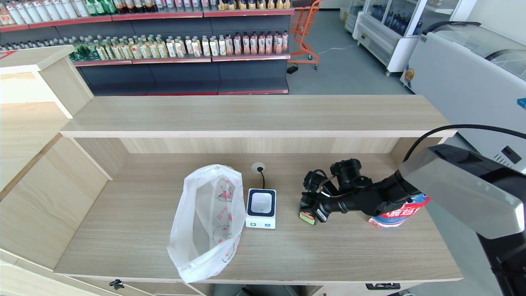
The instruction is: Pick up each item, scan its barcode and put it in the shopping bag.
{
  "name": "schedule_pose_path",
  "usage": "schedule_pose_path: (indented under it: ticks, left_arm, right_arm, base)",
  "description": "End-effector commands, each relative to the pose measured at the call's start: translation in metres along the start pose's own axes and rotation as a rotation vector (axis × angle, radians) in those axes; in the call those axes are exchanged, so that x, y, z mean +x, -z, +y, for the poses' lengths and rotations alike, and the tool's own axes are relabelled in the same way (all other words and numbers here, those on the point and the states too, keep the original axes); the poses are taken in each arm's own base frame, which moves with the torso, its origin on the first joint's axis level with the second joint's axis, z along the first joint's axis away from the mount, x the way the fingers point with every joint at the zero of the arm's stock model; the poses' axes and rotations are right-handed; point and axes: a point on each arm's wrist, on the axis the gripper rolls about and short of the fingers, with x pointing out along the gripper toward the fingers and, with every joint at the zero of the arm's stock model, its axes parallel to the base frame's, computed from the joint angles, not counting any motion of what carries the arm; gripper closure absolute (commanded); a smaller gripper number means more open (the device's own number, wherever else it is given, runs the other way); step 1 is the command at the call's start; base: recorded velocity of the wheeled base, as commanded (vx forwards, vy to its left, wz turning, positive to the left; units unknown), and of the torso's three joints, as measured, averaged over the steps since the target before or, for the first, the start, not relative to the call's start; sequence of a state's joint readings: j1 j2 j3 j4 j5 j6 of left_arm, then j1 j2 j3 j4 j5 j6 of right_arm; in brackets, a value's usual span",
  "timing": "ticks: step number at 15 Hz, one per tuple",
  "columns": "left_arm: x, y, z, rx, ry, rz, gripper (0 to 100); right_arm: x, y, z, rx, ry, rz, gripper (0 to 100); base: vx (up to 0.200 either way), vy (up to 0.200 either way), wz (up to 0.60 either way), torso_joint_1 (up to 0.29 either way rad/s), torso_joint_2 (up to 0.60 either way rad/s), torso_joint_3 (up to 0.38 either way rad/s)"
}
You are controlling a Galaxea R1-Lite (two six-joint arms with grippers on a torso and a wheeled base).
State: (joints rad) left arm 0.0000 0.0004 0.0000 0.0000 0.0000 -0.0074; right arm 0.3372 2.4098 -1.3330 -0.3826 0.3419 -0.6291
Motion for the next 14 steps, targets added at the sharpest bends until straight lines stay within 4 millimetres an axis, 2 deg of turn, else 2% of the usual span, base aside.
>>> schedule_pose_path:
  ticks: [1,4,5,6,8,10,11,12,13,14]
  left_arm:
    - [0.000,0.000,0.000,0.000,0.000,0.000,0]
    - [0.000,0.000,0.000,0.000,0.000,0.000,0]
    - [0.000,0.000,0.000,0.000,0.000,0.000,0]
    - [0.000,0.000,0.000,0.000,0.000,0.000,0]
    - [0.000,0.000,0.000,0.000,0.000,0.000,0]
    - [0.000,0.000,0.000,0.000,0.002,0.000,0]
    - [0.000,0.000,0.000,0.000,0.000,0.000,0]
    - [0.000,0.000,0.000,0.000,0.000,0.000,0]
    - [0.000,0.000,0.000,0.000,0.000,0.000,0]
    - [0.000,0.000,0.000,0.000,0.000,0.000,0]
  right_arm:
    - [-0.002,0.000,0.002,0.002,-0.006,0.003,100]
    - [-0.037,-0.014,0.006,0.067,0.007,-0.017,100]
    - [-0.080,-0.033,0.008,0.188,0.042,-0.057,100]
    - [-0.116,-0.040,0.011,0.264,0.080,-0.075,100]
    - [-0.199,-0.036,0.025,0.258,0.199,-0.104,100]
    - [-0.256,-0.013,0.052,0.048,0.283,-0.083,100]
    - [-0.274,0.000,0.068,-0.123,0.315,-0.060,100]
    - [-0.283,0.010,0.083,-0.310,0.333,-0.065,100]
    - [-0.284,0.012,0.087,-0.401,0.323,-0.093,100]
    - [-0.279,0.009,0.090,-0.657,0.196,-0.252,100]
  base:
    - [0.000,0.000,0.00,0.000,0.00,0.000]
    - [0.000,0.000,0.00,0.000,0.00,0.000]
    - [0.000,0.000,0.00,0.000,0.00,0.000]
    - [0.000,0.000,0.00,0.000,0.00,0.000]
    - [0.000,0.000,0.00,0.000,0.00,0.000]
    - [0.000,0.000,0.00,0.000,0.00,0.000]
    - [0.000,0.000,0.00,0.000,0.00,0.000]
    - [0.000,0.000,0.00,0.000,0.00,0.000]
    - [0.000,0.000,0.00,0.000,0.00,0.000]
    - [0.000,0.000,0.00,0.000,0.00,0.000]
